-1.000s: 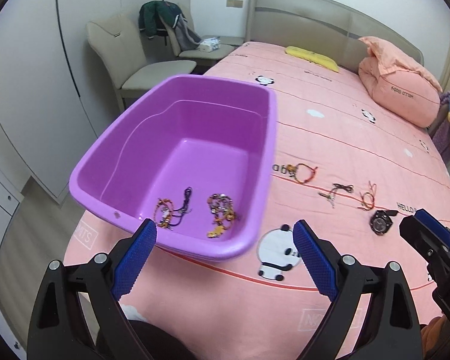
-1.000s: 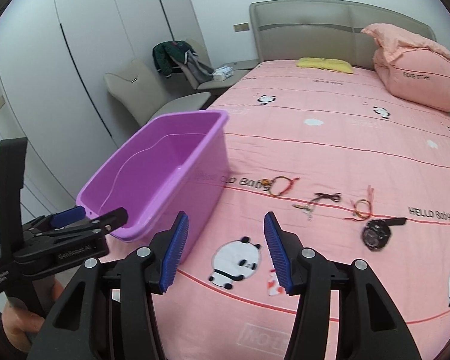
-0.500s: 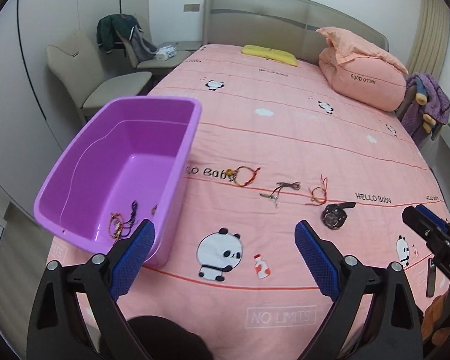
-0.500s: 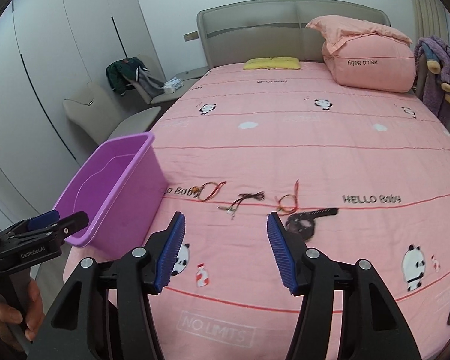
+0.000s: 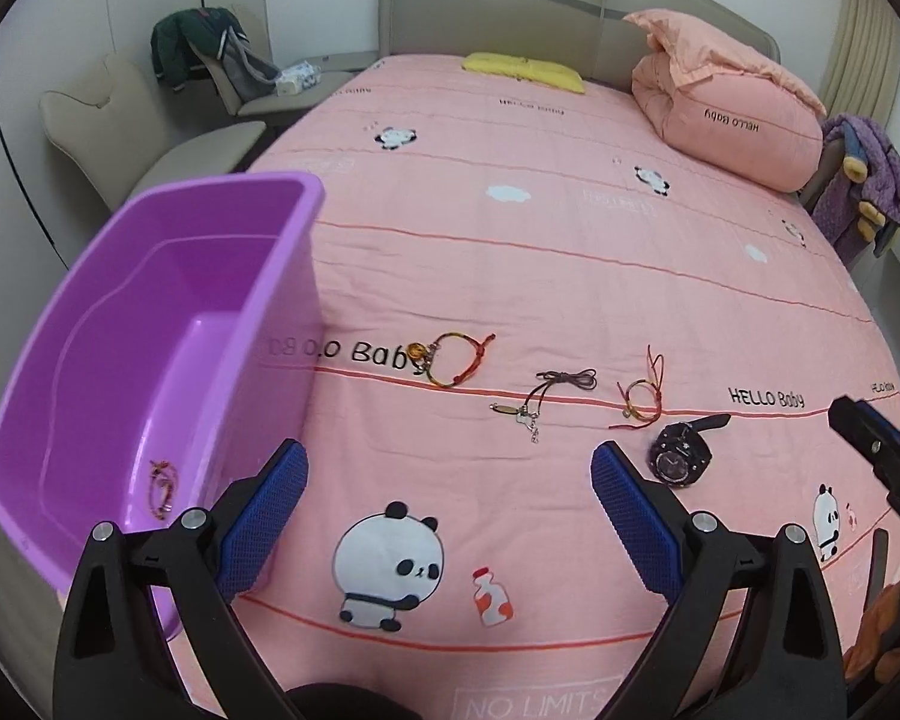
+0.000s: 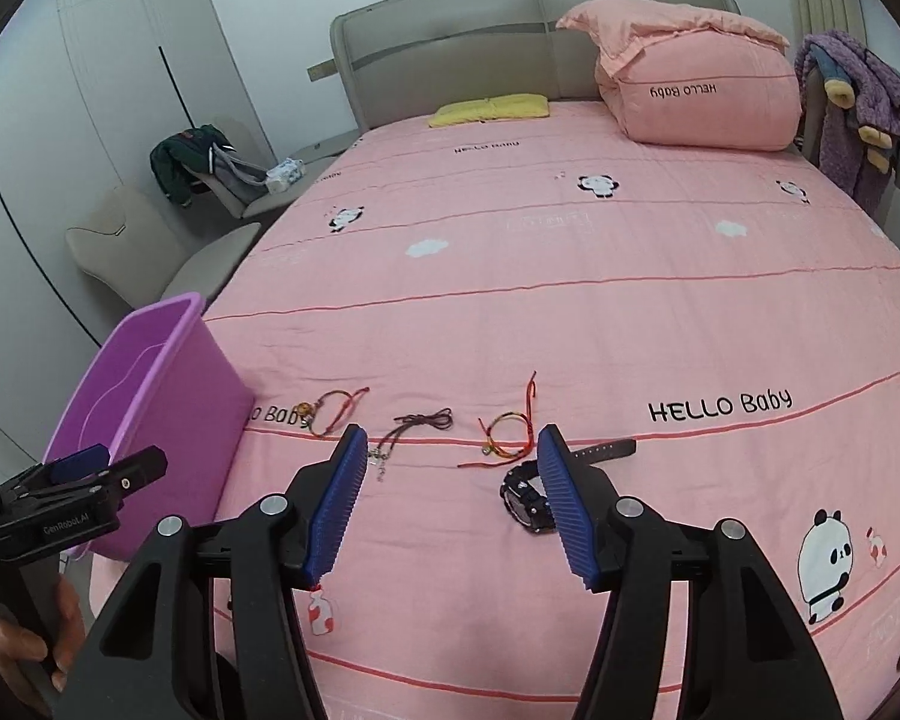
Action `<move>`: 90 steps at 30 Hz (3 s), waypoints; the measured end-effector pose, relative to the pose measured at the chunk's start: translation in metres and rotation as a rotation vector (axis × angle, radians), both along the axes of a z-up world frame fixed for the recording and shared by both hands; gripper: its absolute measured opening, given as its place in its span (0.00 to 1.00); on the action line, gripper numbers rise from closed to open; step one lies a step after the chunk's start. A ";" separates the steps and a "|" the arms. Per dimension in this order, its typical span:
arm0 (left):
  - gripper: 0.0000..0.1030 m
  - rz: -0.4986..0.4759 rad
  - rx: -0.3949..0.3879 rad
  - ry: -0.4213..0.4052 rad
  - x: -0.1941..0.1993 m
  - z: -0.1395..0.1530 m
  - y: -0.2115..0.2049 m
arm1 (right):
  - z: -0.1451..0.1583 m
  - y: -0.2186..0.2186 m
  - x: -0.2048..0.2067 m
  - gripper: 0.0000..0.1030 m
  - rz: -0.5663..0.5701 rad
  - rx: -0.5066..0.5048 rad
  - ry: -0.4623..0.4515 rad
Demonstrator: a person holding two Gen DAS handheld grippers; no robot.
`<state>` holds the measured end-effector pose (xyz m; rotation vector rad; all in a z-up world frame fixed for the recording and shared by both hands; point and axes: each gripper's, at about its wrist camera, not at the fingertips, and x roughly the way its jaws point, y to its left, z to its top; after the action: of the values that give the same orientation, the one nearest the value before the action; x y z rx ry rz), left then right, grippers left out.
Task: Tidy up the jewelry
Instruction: 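Withdraw both open tools back over the bed toward the watch, then grasp the brown cord necklace with the left tool while the right tool grasps the black watch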
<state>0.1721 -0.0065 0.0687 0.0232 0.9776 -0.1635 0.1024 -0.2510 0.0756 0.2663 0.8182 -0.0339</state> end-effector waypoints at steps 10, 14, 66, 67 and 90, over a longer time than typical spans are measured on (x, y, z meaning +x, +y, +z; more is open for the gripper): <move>0.91 -0.041 0.048 0.126 0.045 -0.085 -0.038 | -0.098 -0.020 0.023 0.56 -0.082 0.057 0.182; 0.91 -0.058 0.059 0.155 0.058 -0.108 -0.048 | -0.119 -0.016 0.033 0.56 -0.072 0.054 0.218; 0.55 -0.145 0.115 0.167 0.126 -0.206 -0.125 | -0.205 -0.030 0.078 0.50 -0.167 0.074 0.307; 0.42 -0.152 0.109 0.165 0.126 -0.205 -0.126 | -0.205 -0.028 0.079 0.47 -0.157 0.078 0.305; 0.02 -0.189 -0.040 0.252 0.046 -0.155 -0.067 | -0.183 -0.017 0.040 0.28 -0.101 0.130 0.260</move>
<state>0.2182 -0.0737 -0.0863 0.0594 1.2231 -0.3667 0.1426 -0.2680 -0.1069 0.4325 1.0664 -0.1124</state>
